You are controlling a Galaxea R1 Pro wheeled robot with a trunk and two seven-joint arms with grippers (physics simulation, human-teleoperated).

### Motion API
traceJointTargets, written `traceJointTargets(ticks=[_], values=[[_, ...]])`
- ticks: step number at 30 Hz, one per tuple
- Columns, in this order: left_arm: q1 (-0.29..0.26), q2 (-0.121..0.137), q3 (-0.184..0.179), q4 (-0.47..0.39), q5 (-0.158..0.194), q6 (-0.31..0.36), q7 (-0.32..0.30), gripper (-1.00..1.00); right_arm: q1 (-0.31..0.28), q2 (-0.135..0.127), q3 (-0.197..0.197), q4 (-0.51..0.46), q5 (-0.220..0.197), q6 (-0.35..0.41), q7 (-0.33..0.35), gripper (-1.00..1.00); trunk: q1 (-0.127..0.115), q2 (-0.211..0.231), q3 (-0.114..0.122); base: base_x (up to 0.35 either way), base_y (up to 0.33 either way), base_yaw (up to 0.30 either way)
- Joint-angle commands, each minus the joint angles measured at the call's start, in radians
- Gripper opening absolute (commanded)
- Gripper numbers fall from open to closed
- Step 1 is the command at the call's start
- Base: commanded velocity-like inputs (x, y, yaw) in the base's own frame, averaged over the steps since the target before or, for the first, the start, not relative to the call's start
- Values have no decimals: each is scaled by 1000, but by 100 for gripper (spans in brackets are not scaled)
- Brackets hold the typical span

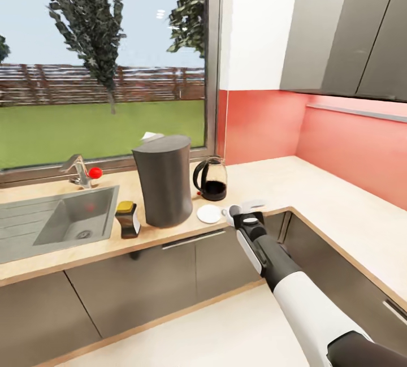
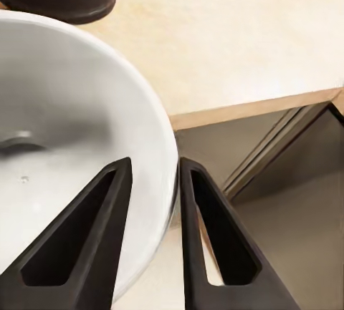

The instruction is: Set up a coffee station on the kitchen countertop: keep the coffee maker on the countertop, move the bottle of coffee from the kitchen shelf to the counter next to the coffee maker, place a paper coffee filter on top of the coffee maker, put the saucer next to the coffee maker with the coffee cup on the saucer, and place the electric kettle next to the coffee maker.

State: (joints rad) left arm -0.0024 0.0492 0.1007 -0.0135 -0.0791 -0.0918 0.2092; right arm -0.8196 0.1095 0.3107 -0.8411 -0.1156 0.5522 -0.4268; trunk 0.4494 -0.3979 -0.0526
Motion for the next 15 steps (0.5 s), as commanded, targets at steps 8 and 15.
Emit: traceJointTargets(ticks=[8,15], values=[[0,1,10,0,-8,-2,5,100,-1,-3,3,0,5,3,-7,-100,1,-2,-2,200,0,113],[1,0,8,1,-8,-3,7,100,-1,-5,4,3,7,3,-8,-100,1,-2,-2,100,1,2]])
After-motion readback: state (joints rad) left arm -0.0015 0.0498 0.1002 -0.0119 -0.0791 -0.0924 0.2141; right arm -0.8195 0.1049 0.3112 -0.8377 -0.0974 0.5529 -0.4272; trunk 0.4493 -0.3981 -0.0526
